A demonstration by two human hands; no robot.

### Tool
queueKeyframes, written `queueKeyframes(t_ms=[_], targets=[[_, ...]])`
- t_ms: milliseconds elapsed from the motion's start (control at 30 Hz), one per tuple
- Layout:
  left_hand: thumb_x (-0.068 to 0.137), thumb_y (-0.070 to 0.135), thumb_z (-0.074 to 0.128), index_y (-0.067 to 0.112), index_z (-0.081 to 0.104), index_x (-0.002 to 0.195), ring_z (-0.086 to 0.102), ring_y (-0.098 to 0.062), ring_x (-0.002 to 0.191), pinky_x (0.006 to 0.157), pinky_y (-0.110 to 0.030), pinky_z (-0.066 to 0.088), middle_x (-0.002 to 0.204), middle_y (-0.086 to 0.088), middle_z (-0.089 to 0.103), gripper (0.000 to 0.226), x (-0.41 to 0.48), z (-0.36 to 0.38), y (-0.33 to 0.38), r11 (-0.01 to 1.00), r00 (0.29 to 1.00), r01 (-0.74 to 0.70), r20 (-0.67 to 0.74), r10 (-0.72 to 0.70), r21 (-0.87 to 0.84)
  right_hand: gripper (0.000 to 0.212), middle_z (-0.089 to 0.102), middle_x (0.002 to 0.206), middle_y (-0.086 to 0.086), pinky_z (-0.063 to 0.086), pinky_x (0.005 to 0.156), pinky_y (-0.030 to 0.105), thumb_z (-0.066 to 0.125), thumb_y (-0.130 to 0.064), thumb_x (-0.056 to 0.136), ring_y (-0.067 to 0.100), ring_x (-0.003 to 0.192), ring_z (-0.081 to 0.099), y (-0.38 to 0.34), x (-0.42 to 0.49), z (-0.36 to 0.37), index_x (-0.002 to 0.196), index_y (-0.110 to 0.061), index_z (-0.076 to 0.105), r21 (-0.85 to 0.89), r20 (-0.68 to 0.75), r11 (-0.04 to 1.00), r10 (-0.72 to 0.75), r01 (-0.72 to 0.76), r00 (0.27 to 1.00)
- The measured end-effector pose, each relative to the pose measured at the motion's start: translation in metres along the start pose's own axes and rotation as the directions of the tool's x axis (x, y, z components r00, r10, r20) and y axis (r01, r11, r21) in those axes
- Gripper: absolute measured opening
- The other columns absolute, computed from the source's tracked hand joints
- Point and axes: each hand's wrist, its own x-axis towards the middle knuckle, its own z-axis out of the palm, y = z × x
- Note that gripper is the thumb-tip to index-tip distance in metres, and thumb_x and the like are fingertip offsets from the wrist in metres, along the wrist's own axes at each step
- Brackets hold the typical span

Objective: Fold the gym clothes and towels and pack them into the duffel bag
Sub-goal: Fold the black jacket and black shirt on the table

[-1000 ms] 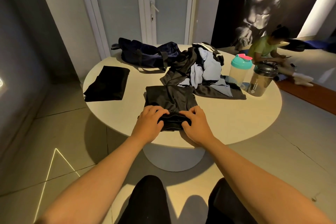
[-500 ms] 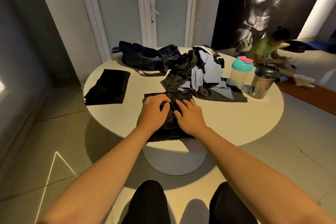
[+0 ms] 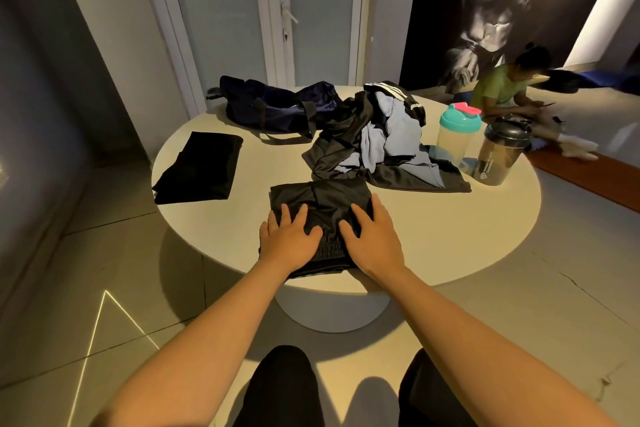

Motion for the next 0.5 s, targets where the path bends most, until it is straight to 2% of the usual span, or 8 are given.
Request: queueKeyframes(t_ms=[133,233,300,333,400,500], targets=[[0.096,0.063,0.030,0.020,-0.003,0.161,-0.023,-0.037,0.151,0.120,-0.055,-0.014,0.165,-0.023,-0.010,0.085,-0.005,-0.002,0.015,0.988,0.996,0.065,-0.071,-0.055,0.138,0.059,0.026,0.161,0.009,0.019,0.118,0.052,0.036,-0.054,0.100,0.032,0.148,0.017,0.004,0.000,-0.004,0.152,-0.027,0.037,-0.191,0.100,0.979,0.088,-0.067,0.991],[0.093,0.062,0.042,0.026,0.000,0.161,-0.026,-0.030,0.151,0.120,-0.053,-0.015,0.166,-0.014,-0.017,0.087,0.003,-0.009,0.020,0.982,0.990,-0.086,-0.096,0.103,0.167,0.050,0.039,0.142,0.010,0.022,0.115,0.054,0.048,-0.049,0.093,0.031,0.138,0.030,0.002,0.004,-0.018,0.133,-0.019,0.053,-0.194,0.053,0.977,0.099,-0.087,0.994],[0.093,0.060,0.045,0.033,0.005,0.161,-0.015,-0.026,0.154,0.123,-0.050,-0.008,0.169,-0.006,-0.009,0.083,0.008,-0.012,0.022,0.983,0.988,-0.150,-0.017,0.152,0.107,0.041,0.040,0.140,0.008,0.019,0.117,0.056,0.052,-0.042,0.092,0.030,0.139,0.030,-0.002,0.012,-0.027,0.124,-0.017,0.055,-0.139,-0.040,0.989,0.037,-0.042,0.999],[0.094,0.061,0.045,0.035,0.007,0.160,-0.007,-0.026,0.155,0.124,-0.048,-0.002,0.169,-0.004,-0.004,0.081,0.009,-0.011,0.022,0.985,0.988,-0.155,0.023,0.154,0.080,0.040,0.037,0.147,0.007,0.015,0.118,0.057,0.051,-0.038,0.093,0.029,0.145,0.025,-0.005,0.018,-0.029,0.128,-0.018,0.054,-0.122,-0.062,0.992,-0.010,0.002,0.998],[0.094,0.062,0.042,0.038,0.012,0.160,0.010,-0.027,0.153,0.123,-0.045,0.010,0.169,-0.001,0.009,0.076,0.010,-0.009,0.023,0.986,0.988,-0.153,0.026,0.152,0.059,0.047,0.023,0.162,0.003,0.008,0.119,0.058,0.044,-0.035,0.100,0.026,0.153,0.008,-0.011,0.028,-0.026,0.145,-0.022,0.043,-0.140,0.008,0.987,-0.080,0.080,0.997],[0.099,0.057,0.026,0.043,0.011,0.159,0.023,-0.029,0.144,0.118,-0.044,0.019,0.162,0.003,0.023,0.063,0.013,-0.011,0.021,0.996,0.997,-0.079,-0.011,0.080,0.034,0.055,0.007,0.168,-0.002,0.002,0.121,0.060,0.024,-0.045,0.106,0.027,0.154,-0.004,-0.009,0.033,-0.014,0.159,-0.030,0.018,-0.199,0.228,0.980,0.029,0.017,0.973]])
